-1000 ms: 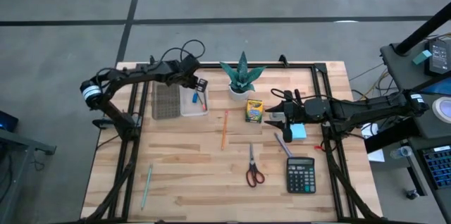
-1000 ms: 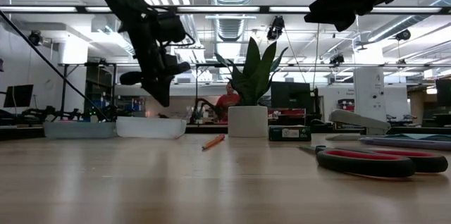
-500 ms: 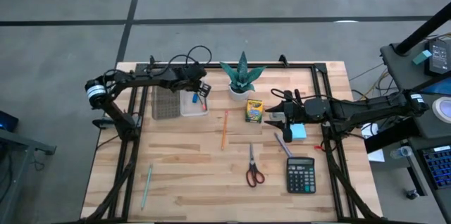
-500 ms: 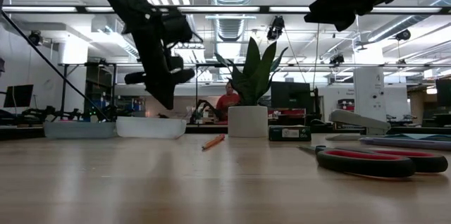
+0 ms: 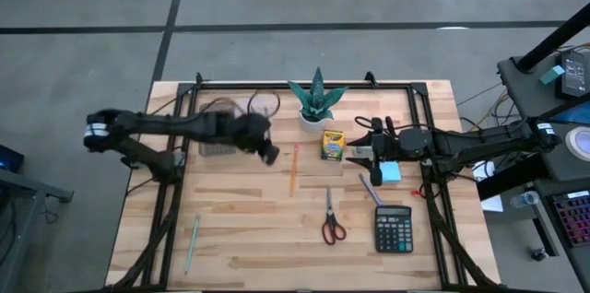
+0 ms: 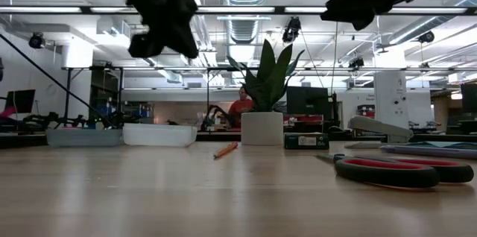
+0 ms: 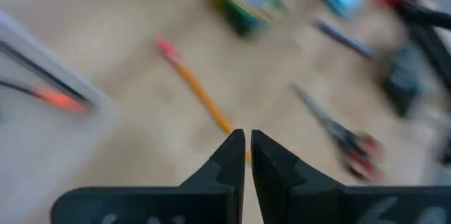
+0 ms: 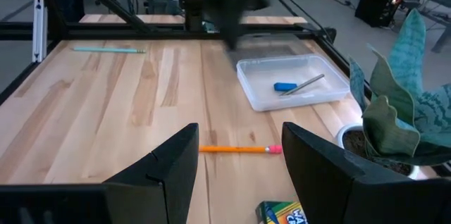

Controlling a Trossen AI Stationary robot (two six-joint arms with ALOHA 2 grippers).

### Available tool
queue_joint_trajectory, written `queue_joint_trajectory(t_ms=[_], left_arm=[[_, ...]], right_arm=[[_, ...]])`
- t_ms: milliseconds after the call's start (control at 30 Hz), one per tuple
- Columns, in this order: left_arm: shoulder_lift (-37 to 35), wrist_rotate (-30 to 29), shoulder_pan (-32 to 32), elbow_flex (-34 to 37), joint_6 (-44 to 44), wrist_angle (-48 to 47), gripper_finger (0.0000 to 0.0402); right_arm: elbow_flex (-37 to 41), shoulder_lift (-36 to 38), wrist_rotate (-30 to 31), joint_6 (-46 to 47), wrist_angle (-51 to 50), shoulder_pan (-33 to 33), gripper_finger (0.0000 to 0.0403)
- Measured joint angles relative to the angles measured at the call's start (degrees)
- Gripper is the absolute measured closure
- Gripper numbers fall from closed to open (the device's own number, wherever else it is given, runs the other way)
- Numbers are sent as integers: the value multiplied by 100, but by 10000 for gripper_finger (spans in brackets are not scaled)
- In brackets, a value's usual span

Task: Pack school essentials
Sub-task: Put the light blue pen into the black supply box

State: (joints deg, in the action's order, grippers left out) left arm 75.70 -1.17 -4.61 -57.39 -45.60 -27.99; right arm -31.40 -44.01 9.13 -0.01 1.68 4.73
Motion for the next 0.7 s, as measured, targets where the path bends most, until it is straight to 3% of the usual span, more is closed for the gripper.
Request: queue_joint_trajectory(t_ms=[267,467,700], left_arm=[[-261,241,2375,1,-2781,6,394],[11,264,4158,2,-4429,-3,394],[337,726,5418,49,-6256,-491,394]], right_arm=[[0,0,-2,-98,76,0,209],[0,0,-2,-278,129,0,209],[0,0,-4,-562,573,0,209]])
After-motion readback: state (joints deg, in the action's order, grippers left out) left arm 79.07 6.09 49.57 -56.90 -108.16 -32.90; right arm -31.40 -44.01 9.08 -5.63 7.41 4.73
